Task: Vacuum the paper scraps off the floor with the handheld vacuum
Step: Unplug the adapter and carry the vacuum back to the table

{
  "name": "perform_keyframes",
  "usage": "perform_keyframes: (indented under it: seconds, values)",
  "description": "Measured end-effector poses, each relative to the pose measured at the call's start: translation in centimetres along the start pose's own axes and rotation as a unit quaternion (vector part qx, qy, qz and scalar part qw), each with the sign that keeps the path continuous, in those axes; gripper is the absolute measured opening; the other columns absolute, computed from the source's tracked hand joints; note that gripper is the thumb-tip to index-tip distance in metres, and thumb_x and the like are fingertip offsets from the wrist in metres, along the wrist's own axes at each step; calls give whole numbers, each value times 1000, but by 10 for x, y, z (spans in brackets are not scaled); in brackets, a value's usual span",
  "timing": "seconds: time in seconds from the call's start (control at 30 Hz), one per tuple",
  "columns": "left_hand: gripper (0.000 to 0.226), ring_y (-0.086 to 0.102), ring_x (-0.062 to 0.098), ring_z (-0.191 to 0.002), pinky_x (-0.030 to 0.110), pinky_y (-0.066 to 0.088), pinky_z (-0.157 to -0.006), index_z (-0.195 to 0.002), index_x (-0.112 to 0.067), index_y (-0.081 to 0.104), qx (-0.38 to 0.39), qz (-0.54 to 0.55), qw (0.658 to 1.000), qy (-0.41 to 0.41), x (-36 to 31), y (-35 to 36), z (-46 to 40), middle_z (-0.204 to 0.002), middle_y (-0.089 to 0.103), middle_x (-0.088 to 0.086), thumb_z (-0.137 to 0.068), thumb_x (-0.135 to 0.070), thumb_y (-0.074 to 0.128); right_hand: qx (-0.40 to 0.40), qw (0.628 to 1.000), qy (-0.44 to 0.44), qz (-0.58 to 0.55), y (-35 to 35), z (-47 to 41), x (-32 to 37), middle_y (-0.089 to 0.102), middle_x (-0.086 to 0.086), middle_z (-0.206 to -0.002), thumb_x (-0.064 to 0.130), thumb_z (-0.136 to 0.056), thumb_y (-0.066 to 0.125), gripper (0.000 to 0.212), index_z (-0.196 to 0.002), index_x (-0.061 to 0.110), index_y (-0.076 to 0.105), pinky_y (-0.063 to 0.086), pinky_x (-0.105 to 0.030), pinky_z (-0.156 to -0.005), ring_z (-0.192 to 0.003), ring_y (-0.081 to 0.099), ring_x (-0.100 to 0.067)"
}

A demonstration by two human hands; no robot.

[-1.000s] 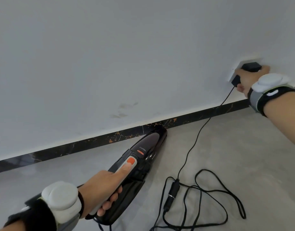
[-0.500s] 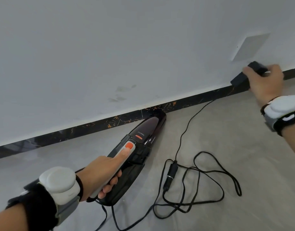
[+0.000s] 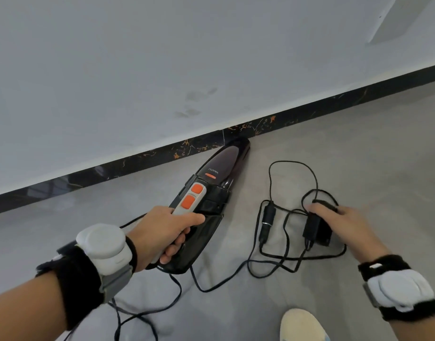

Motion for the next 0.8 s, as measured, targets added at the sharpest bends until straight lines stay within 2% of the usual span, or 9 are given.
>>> perform_keyframes:
  seconds: [0.1,0.2,0.37,0.43,0.5,0.57,0.63,0.7,0.8]
  values:
    - [36,33,16,-36,21,31,-37,-75,-9,51,-10,-5,1000,6,17,-16,9,-51,44,6,-88,-34,73,8,999,-9,49,41,13,-12,74,-6,-99,93,-48,71,81,-82,20,78,57,-44,-87,-100,68,-29]
    - [34,33,17,-35,21,30,-36,-74,-8,51,-32,-8,999,6,37,-42,19,-50,44,7,-89,-31,71,49,994,-44,90,86,30,-4,67,1,-114,103,-37,62,89,-92,34,77,53,-49,-99,-116,60,-26]
    - [32,33,18,-32,21,29,-36,-69,-6,51,-86,-16,996,23,70,-90,38,-46,44,8,-87,-23,71,143,970,-127,149,154,73,43,39,7,-117,74,-64,77,53,-98,34,73,35,-36,-105,-137,31,-22]
    - [32,34,18,-33,22,30,-36,-66,-7,50,-110,-11,994,21,92,-113,49,-47,45,9,-86,-22,71,190,949,-162,194,184,87,54,45,8,-114,82,-56,71,58,-92,36,73,38,-40,-107,-133,35,-23]
    - [31,35,19,-34,22,31,-36,-67,-7,50,-129,12,991,19,115,-130,61,-48,46,10,-87,-20,71,234,930,-189,213,211,101,66,48,3,-137,81,-57,71,53,-89,39,71,36,-46,-114,-142,30,-27]
    - [30,38,19,-36,23,34,-37,-67,-6,50,-161,33,986,11,141,-144,71,-48,47,11,-87,-17,70,271,921,-199,199,233,112,77,33,-5,-161,70,-66,79,35,-89,46,69,26,-46,-122,-154,16,-26]
    - [30,44,20,-37,26,38,-41,-66,-5,51,-204,53,978,-2,174,-158,76,-45,50,12,-85,-15,71,288,912,-229,180,256,120,88,44,-3,-153,76,-61,79,40,-85,45,73,31,-46,-120,-150,27,-25]
    - [27,52,26,-41,31,42,-47,-66,-3,54,-238,81,968,-16,204,-168,80,-45,55,13,-83,-13,71,289,908,-254,168,276,124,96,60,6,-123,88,-52,73,57,-86,42,76,43,-48,-110,-131,47,-24]
    - [18,58,23,-47,33,47,-51,-73,-1,61,-279,106,954,-40,243,-178,86,-49,64,13,-85,-12,70,300,896,-270,186,299,126,105,63,7,-100,84,-55,73,53,-85,40,75,51,-49,-97,-111,57,-21]
Point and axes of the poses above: each hand's wrist, its own z-axis away from the middle knuckle, its own y-axis out of the palm, x = y × z, the point moved 6 cm from there along -z, towards the middle knuckle
